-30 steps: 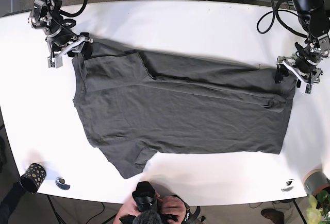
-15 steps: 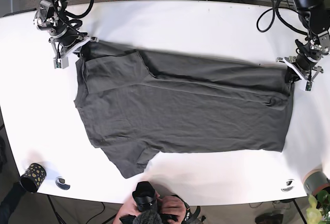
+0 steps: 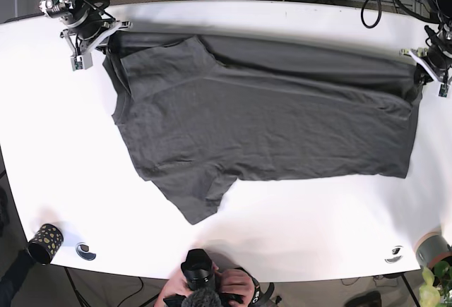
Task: Fold the T-shirt properly
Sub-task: 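Lay the shoulder edge down and open both grippers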
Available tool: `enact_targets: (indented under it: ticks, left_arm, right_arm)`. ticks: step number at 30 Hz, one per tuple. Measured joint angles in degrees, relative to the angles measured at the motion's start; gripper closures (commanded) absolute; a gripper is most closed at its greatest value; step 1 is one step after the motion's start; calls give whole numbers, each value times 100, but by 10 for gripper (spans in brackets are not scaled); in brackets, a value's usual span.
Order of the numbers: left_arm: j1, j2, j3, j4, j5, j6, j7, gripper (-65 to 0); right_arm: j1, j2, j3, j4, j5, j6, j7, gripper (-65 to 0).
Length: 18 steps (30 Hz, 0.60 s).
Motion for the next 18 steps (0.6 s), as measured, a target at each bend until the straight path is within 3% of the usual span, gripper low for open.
enact_targets:
  ticks: [5,8,10,12,15,18]
  left_arm:
    - [426,68,-173,317,-22,-28,2,-24]
    - [616,175,-236,518,-24,-24,0,-50]
    - [791,243,-291,673,-24,-13,-17,-119]
    - [918,323,-343,780,13,2,-13,-262]
    - [1036,413,-345,813,57,17,11,-493]
    - [1064,468,-343,826,35,22,7,-565]
  right_arm:
    - [-258,0,201,13,26,308,-22,0]
    - [-369,0,245,13,28,376,-13,0]
    - [-439,-2,243,13,28,393,-7,0]
    - [-496,0,243,13,24,393,4,-21]
    - [-505,-4,249,13,-107,372,-2,-173]
    - [-481,-155,356,15,-101,376,37,-322]
